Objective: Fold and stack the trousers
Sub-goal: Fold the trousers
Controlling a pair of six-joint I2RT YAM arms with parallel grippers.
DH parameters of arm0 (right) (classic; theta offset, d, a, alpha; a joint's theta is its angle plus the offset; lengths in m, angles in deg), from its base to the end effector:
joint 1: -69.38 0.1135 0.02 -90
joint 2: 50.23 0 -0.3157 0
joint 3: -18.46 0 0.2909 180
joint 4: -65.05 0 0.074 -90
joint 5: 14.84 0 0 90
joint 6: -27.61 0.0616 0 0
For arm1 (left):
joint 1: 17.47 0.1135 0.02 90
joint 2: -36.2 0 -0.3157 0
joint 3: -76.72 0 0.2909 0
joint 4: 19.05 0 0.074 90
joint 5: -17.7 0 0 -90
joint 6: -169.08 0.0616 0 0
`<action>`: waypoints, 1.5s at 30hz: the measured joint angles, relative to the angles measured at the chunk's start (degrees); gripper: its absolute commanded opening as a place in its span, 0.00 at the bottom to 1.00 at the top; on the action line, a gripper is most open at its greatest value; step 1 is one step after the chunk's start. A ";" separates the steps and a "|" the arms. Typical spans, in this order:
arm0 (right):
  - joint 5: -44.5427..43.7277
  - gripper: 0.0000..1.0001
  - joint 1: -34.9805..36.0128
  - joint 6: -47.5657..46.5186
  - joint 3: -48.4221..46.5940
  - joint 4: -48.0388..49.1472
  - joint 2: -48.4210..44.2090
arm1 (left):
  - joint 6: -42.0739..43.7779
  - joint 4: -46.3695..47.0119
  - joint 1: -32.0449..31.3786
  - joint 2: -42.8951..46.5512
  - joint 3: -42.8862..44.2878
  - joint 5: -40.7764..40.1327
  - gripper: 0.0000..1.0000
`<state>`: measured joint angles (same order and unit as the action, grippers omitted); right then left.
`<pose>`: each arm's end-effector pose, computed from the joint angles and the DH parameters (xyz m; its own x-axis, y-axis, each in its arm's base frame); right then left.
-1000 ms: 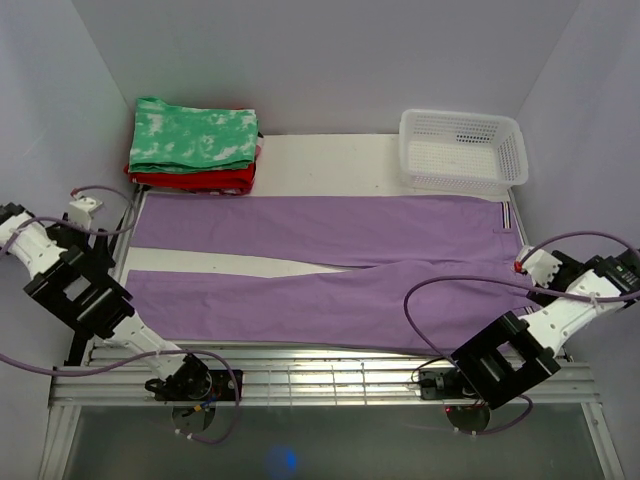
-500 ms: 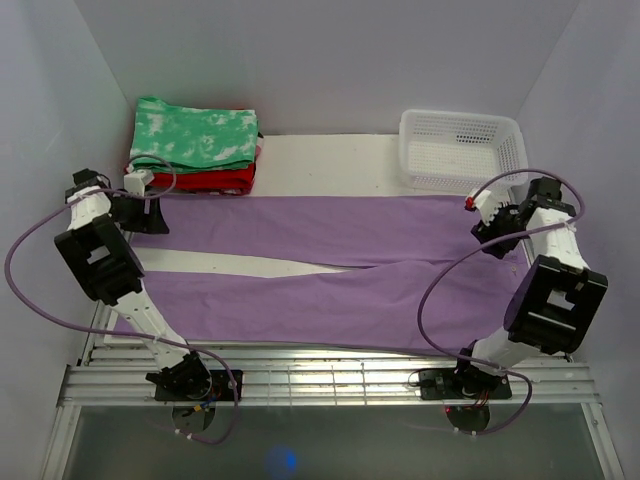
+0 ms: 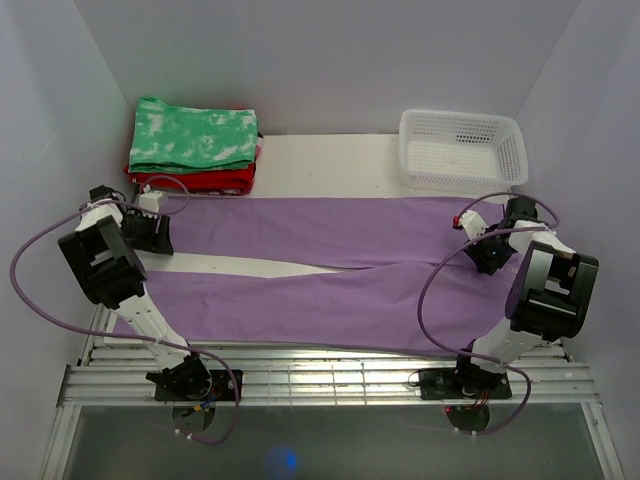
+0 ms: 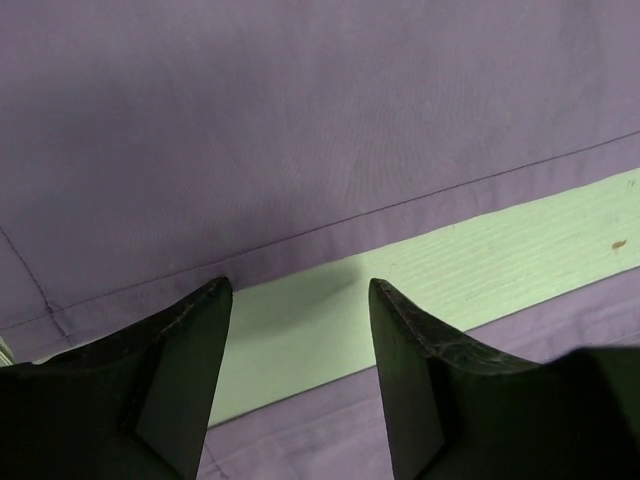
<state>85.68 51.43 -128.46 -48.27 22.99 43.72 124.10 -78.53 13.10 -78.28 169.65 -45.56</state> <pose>0.3346 -0.0966 0.1695 -0.5817 -0.7562 -0.2996 -0.7153 0.6509 -0.2541 0.3942 0.2007 0.1665 -0.8797 0.2140 -0.4246 0.3232 0.9241 -0.2039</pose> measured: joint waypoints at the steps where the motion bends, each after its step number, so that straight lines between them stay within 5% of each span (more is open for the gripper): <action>1: -0.37 0.45 -0.09 -0.81 0.85 0.24 -0.66 | 0.68 -0.20 0.00 0.33 -0.39 -0.31 0.66; 7: -1.44 0.38 -3.50 -7.21 4.28 -2.97 -5.29 | 5.97 -5.22 1.16 4.48 -5.42 -3.02 0.61; 11: -0.90 0.43 -6.95 -10.97 3.23 -8.63 -8.68 | 9.64 -11.93 2.75 4.98 -5.33 -4.28 0.68; 16: 3.37 0.75 -8.50 -12.20 -8.17 -13.92 -9.38 | 13.90 -22.16 3.82 3.89 8.50 -0.63 0.79; 21: 6.75 0.60 -7.37 -10.38 -20.04 -12.74 -4.74 | 12.63 -22.10 3.15 -0.39 28.50 6.47 0.72; 25: 7.39 0.51 -5.38 -5.40 -24.59 -11.45 4.94 | 6.54 -17.16 1.38 -7.45 34.21 9.66 0.70; 33: 6.25 0.41 0.24 4.42 -23.45 -6.38 15.28 | -5.14 -5.27 -5.46 -17.57 27.10 7.48 0.66; 37: 4.57 0.38 2.23 4.20 -19.74 -4.07 15.65 | -5.68 -1.68 -7.26 -15.72 23.45 5.64 0.62; 45: 1.33 0.36 1.22 -6.25 -5.88 2.82 6.47 | 2.08 1.60 -5.16 -2.12 2.10 2.16 0.53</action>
<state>87.01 52.65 -134.71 -54.15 25.81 50.19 126.18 -76.93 7.94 -80.40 171.75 -43.40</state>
